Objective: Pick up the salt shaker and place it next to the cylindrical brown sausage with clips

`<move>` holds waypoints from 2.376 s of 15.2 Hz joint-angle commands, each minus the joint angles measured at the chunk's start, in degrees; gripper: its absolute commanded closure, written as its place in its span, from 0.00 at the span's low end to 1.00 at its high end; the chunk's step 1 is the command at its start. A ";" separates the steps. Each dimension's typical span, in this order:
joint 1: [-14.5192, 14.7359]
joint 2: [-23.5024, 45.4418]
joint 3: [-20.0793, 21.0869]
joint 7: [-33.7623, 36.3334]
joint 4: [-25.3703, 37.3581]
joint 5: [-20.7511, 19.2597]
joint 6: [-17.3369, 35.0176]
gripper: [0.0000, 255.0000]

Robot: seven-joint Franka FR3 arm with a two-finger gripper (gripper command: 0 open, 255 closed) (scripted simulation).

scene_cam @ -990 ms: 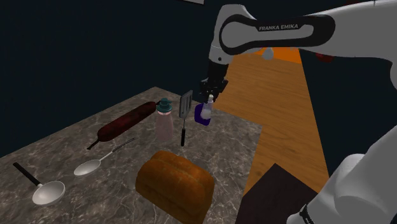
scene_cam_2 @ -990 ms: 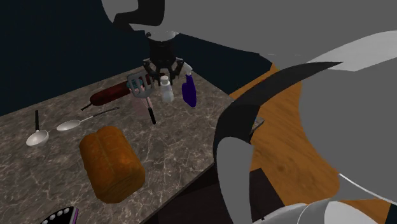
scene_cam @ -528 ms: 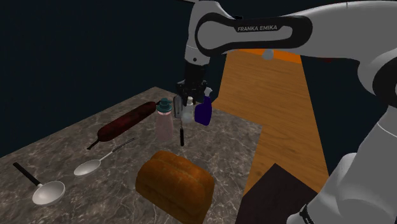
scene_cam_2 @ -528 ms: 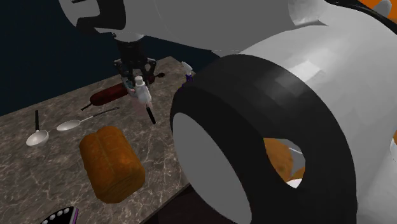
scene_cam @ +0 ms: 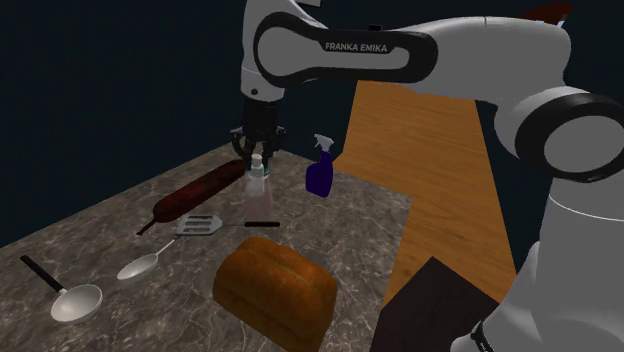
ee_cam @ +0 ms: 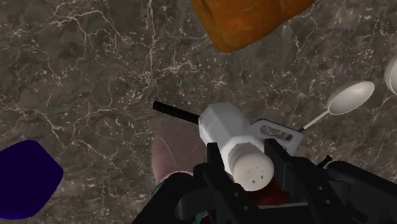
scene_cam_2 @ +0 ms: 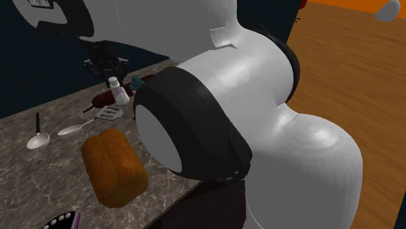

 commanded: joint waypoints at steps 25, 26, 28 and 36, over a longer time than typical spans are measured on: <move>3.94 10.29 0.49 4.58 -0.92 -2.73 11.14 1.00; 3.92 10.40 0.47 4.58 -1.51 -2.76 11.85 1.00; 3.89 10.67 0.42 4.58 -2.65 -2.83 13.24 1.00; 3.86 12.31 0.18 4.66 -6.55 -3.21 18.74 1.00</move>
